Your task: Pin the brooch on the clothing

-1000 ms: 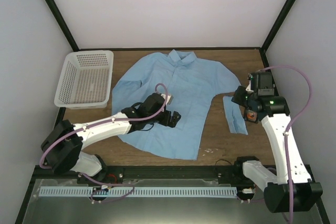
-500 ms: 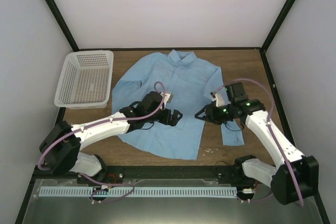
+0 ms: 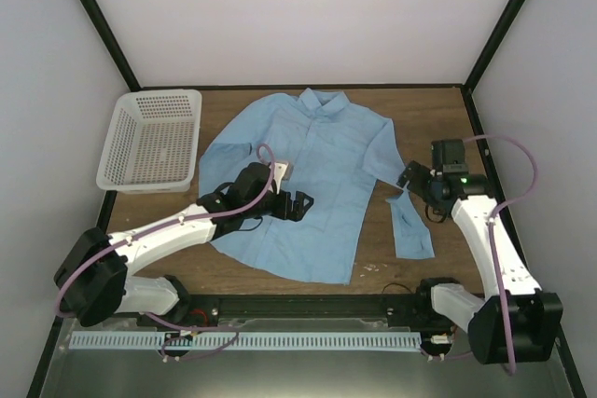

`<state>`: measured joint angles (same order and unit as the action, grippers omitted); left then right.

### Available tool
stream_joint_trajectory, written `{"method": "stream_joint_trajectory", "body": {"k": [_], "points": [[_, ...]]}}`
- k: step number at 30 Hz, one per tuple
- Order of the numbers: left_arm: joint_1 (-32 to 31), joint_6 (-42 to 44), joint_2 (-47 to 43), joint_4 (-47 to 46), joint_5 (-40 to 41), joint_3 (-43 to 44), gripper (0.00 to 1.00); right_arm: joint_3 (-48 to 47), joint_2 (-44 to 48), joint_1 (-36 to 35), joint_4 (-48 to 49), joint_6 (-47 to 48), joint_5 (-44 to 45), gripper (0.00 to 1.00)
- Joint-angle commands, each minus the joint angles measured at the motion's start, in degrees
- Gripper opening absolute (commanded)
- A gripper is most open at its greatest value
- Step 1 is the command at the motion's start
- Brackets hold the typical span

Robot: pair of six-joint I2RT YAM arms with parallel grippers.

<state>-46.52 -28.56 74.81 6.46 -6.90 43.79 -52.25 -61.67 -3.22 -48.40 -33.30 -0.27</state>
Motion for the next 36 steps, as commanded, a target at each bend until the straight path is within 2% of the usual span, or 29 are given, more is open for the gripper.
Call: {"method": "stream_joint_trajectory", "body": {"k": [1,4,6,10,12,16,18,19,24,26,28,30,32,36], "points": [[0.34,-0.62,0.21,-2.41,-1.88,-0.03,1.0,5.02,2.43,4.73,1.5,-4.26,6.25,1.0],[0.38,-0.11,0.36,-1.95,-2.16,0.61,1.0,9.94,1.51,7.4,8.4,-1.64,-5.12,1.0],[0.46,0.35,-0.28,-1.21,-1.96,0.67,1.0,13.36,-1.1,7.53,13.4,1.83,-16.07,1.0],[0.67,0.78,-2.39,-0.36,-0.99,-0.53,1.0,14.66,-10.1,5.17,14.46,5.22,-32.89,1.0],[0.8,0.86,-3.04,-0.1,-0.85,-1.04,1.0,15.67,-12.37,-1.08,16.42,4.33,-38.62,1.0],[1.23,1.11,-3.35,0.42,-0.69,-1.05,1.0,13.29,-15.28,-19.41,22.4,0.22,-49.38,1.0],[1.27,1.13,-3.42,0.74,-0.34,-0.79,1.0,10.27,-14.55,-23.49,22.07,0.11,-47.17,1.0],[1.32,1.06,-3.47,0.6,-0.31,-0.74,1.0,8.51,-13.6,-23.88,20.58,0.81,-42.76,1.0],[1.38,0.35,-3.02,-0.16,-1.18,-0.76,1.0,2.93,-13.25,-17.31,9.07,0.16,-12.48,1.0],[1.35,0.63,-2.91,0.37,-1.5,-0.38,1.0,3.0,-14.05,-13.13,6.09,-1.8,-6.13,1.0],[1.42,0.91,-3.27,1.11,-1.31,-0.25,1.0,6.04,-12.77,-9.62,6.86,-2.93,-6.2,0.99],[1.42,1.03,-3.83,0.75,-1.11,-0.81,1.0,9.91,-10.42,-7.51,10.45,-3.69,-8.81,0.85],[1.36,1.0,-3.75,0.43,-1.11,-1.08,1.0,12.58,-9.49,-6.84,14.32,-3.2,-11.38,0.81],[1.39,0.79,-2.69,-0.01,-2.04,-0.88,1.0,14.7,-14.48,-6.95,20.22,-0.6,-23.5,0.75]]}}
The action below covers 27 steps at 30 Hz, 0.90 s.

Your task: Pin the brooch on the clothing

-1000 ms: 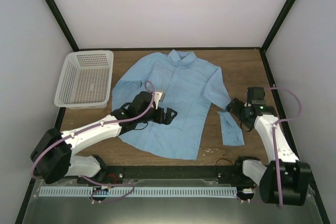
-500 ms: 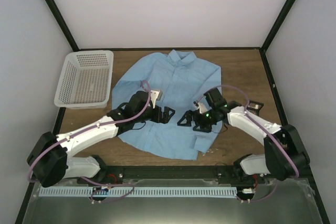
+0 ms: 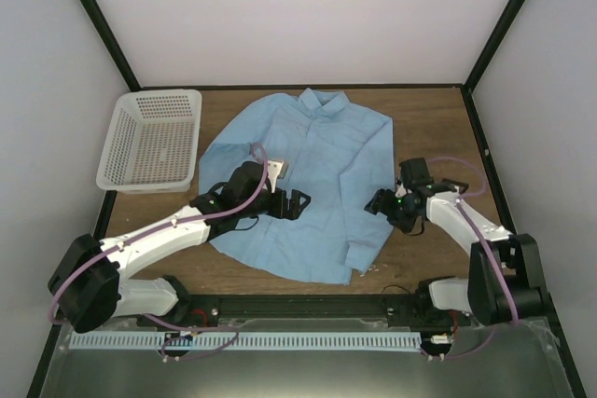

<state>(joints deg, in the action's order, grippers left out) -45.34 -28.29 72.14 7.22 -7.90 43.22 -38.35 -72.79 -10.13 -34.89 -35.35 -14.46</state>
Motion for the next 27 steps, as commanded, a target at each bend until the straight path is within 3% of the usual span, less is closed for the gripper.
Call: {"method": "stream_joint_trajectory", "body": {"k": [1,4,7,11,15,19,27], "points": [[0.18,0.52,0.14,-0.95,-1.2,-0.3,1.0,1.34,-4.94,-0.05,7.61,1.74,-12.6,0.75],[0.19,0.74,0.2,-0.86,-0.96,-0.02,1.0,3.31,-7.64,0.02,8.72,0.48,-14.84,0.75],[0.38,1.17,-0.23,-0.09,-0.24,0.27,1.0,5.34,-7.03,0.6,6.58,-3.3,-9.49,0.79],[1.08,1.18,-1.17,-0.11,0.97,-0.6,1.0,10.31,-4.96,6.65,2.4,-7.82,-6.22,0.82],[3.9,0.26,-1.04,-0.21,-0.29,-1.64,1.0,14.12,3.61,15.57,-1.69,-8.76,-4.59,0.82],[6.13,-0.48,-0.88,-1.4,-2.57,-3.22,1.0,12.77,14.16,18.21,-7.05,-9.72,-2.33,0.85],[7.08,-1.8,0.84,-2.56,-3.64,-3.07,1.0,4.44,21.85,17.54,2.79,5.03,-19.33,0.98]]}}
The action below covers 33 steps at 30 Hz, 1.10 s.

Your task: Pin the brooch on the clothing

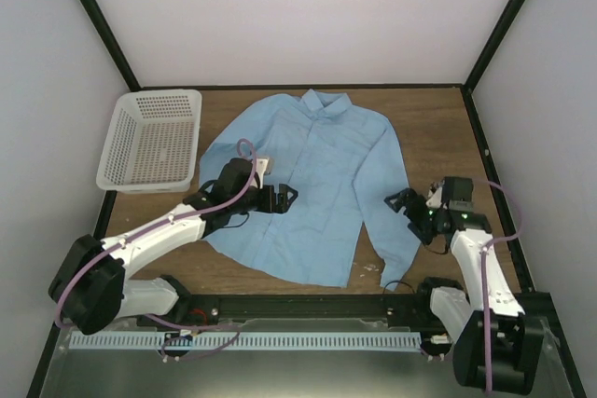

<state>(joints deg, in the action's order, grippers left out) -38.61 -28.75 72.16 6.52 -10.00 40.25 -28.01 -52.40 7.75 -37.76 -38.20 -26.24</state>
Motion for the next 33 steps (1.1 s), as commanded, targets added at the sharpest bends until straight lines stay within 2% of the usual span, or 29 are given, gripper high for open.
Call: {"method": "stream_joint_trajectory", "body": {"k": [1,7,13,17,21,26,31,33], "points": [[0.36,-1.69,0.94,-2.01,-1.7,0.04,1.0,-7.93,0.35,-1.35,7.44,9.07,-8.1,0.99],[0.39,-4.02,-0.25,-2.28,-2.11,0.1,1.0,-19.11,-16.82,-9.89,16.05,13.51,-9.78,1.0],[0.48,-4.72,-5.31,-0.01,0.81,-0.72,1.0,-34.83,-37.47,-17.62,21.83,13.74,-4.55,1.0],[0.6,-5.36,-7.94,3.66,1.94,-0.98,1.0,-43.9,-50.73,-18.82,23.81,11.24,-2.28,1.0],[0.56,-4.78,-8.53,4.19,0.64,-2.88,1.0,-53.73,-62.52,-18.82,21.49,12.17,0.79,1.0],[-0.6,-2.69,-0.07,2.84,-5.92,-3.22,1.0,-57.13,-67.84,-18.61,21.16,14.03,6.65,1.0],[-6.85,-2.5,12.46,-0.55,-6.74,-0.11,1.0,-57.67,-71.54,-16.44,20.36,14.52,9.51,1.0],[-8.32,-3.77,18.08,-3.9,-9.34,1.52,1.0,-57.32,-72.29,-14.64,20.54,14.29,10.11,1.0]]}}
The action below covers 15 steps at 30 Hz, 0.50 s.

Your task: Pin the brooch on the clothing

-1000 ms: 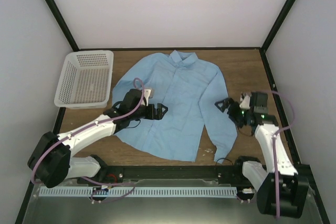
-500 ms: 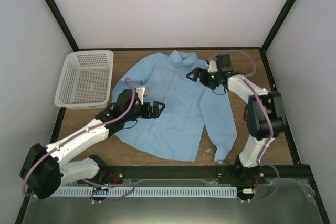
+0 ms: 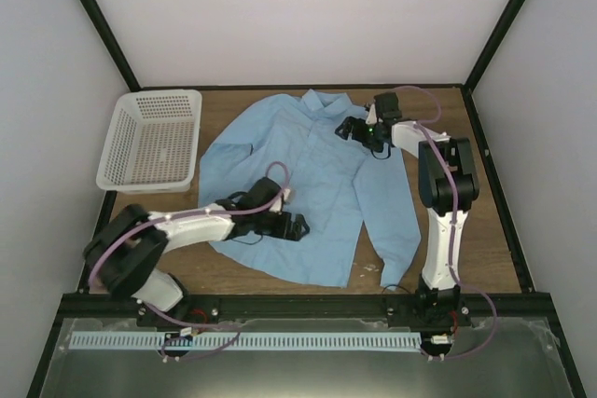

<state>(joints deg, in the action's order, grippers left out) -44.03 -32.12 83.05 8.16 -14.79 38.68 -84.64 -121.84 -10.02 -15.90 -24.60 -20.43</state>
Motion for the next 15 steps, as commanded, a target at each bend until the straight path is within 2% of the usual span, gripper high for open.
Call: {"method": "stream_joint_trajectory", "body": {"k": [1,4,7,11,15], "points": [[-3.41,-1.2,10.27,-6.77,-6.51,3.98,1.0,-0.56,-3.18,3.96,-0.77,0.78,4.34,1.0],[-4.61,-2.16,19.04,-7.6,-12.63,9.55,0.99,-2.97,-5.3,6.38,-0.61,2.41,3.84,1.0],[-6.36,-0.35,24.46,-4.22,-14.86,17.41,0.99,-9.65,-9.53,7.12,-3.49,5.63,3.89,1.0],[-7.8,-1.06,26.94,-6.32,-20.89,24.49,1.0,-20.29,-13.79,7.04,-7.01,9.33,2.95,1.0],[-8.27,-4.64,25.09,-12.59,-23.59,25.35,1.0,-28.86,-14.76,6.89,-12.89,9.55,0.6,1.0]]}}
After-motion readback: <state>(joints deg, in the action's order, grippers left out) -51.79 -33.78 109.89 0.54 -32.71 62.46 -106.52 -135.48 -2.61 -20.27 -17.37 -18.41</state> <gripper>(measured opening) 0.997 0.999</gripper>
